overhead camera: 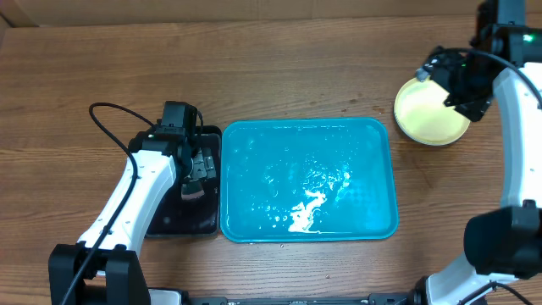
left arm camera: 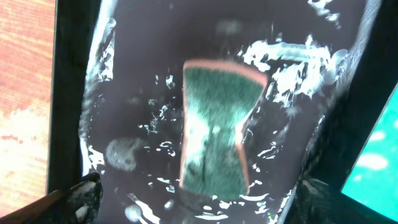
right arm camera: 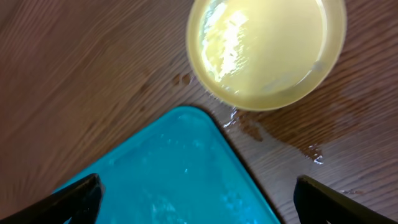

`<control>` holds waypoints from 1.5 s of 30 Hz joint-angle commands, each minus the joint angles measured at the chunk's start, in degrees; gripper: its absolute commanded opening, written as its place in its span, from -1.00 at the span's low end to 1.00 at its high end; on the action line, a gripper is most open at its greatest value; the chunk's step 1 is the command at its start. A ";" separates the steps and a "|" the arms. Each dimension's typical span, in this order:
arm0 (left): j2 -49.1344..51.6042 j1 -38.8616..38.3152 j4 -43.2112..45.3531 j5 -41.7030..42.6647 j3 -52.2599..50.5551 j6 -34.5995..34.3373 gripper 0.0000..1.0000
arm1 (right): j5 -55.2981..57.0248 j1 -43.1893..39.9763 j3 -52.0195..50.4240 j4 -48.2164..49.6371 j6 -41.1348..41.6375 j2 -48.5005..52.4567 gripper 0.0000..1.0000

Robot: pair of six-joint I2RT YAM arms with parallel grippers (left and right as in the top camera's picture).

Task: Clean dirty plates on tray and stack at the side
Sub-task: 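Release the sponge on the black tray and raise the left gripper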

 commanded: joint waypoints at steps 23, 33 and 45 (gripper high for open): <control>-36.83 0.17 -24.02 -1.01 24.15 5.97 0.99 | 8.96 16.70 0.85 3.30 -15.23 -16.06 0.99; -37.16 0.17 -31.58 -0.59 24.15 4.31 0.99 | 8.92 16.70 0.85 3.30 -15.17 -16.13 0.99; -37.16 0.17 -31.58 -0.57 24.15 4.31 0.99 | 8.72 16.68 0.81 3.30 -14.75 -16.06 0.99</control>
